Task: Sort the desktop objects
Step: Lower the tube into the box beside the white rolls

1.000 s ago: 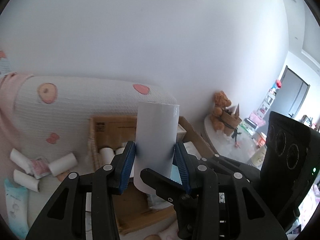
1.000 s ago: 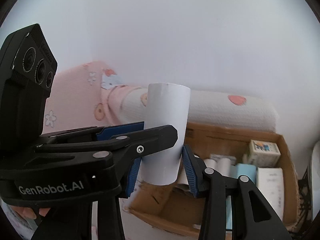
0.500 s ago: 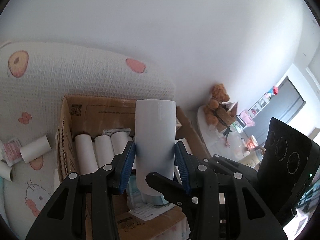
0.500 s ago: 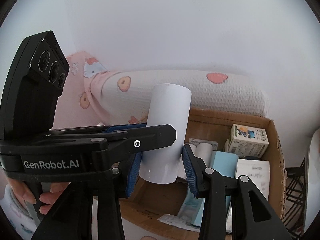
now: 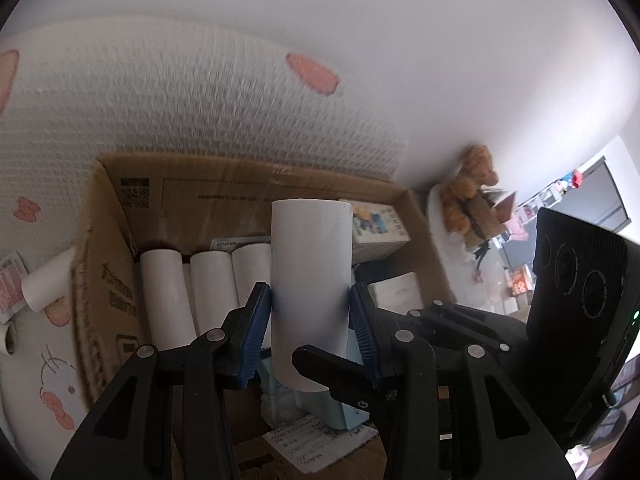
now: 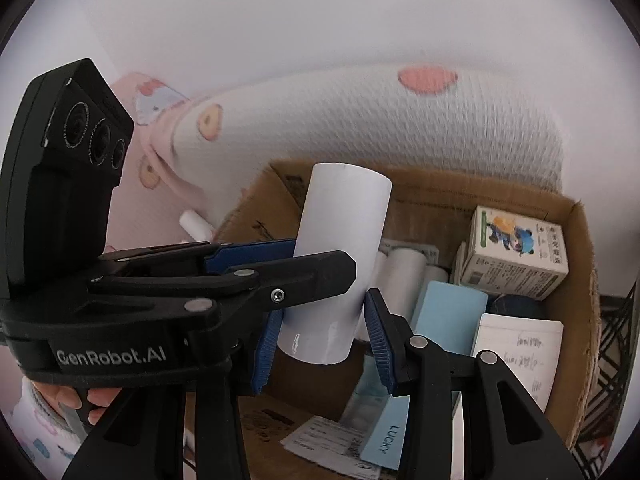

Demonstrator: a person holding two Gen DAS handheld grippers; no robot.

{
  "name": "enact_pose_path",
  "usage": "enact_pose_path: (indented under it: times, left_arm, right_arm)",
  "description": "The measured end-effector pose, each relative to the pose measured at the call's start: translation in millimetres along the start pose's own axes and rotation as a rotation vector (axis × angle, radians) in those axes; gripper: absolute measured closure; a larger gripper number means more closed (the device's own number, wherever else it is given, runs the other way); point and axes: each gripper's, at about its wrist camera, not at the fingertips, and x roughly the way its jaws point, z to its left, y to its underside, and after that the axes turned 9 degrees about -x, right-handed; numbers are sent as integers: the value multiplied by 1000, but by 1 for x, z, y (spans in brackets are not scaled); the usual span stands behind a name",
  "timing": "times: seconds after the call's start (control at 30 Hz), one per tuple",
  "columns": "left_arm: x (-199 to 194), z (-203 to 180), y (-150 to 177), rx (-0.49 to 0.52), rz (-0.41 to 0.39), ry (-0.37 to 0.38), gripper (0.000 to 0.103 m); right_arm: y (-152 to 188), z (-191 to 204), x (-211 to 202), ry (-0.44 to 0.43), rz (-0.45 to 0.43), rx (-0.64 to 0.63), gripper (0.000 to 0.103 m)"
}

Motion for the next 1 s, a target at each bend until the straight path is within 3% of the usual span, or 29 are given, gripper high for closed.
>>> enact_pose_path:
  times: [0.23, 0.43, 0.7, 0.83, 1.0]
  left_arm:
    - [32, 7, -7, -12, 80, -87, 59]
    - [48, 21, -11, -80, 141, -85, 59]
    - [69, 26, -10, -92, 180, -161, 59]
    - [73, 31, -12, -121, 177, -160, 59]
    - [73, 35, -16, -176, 206, -169, 55]
  right_arm:
    - [-6, -22, 35, -42, 130, 51, 64]
    - [-8, -24, 62, -37, 224, 40, 64]
    - [-7, -22, 80, -43, 274, 31, 64]
    - [-6, -13, 87, -4, 290, 5, 64]
    - [-10, -34, 88, -37, 285, 49, 64]
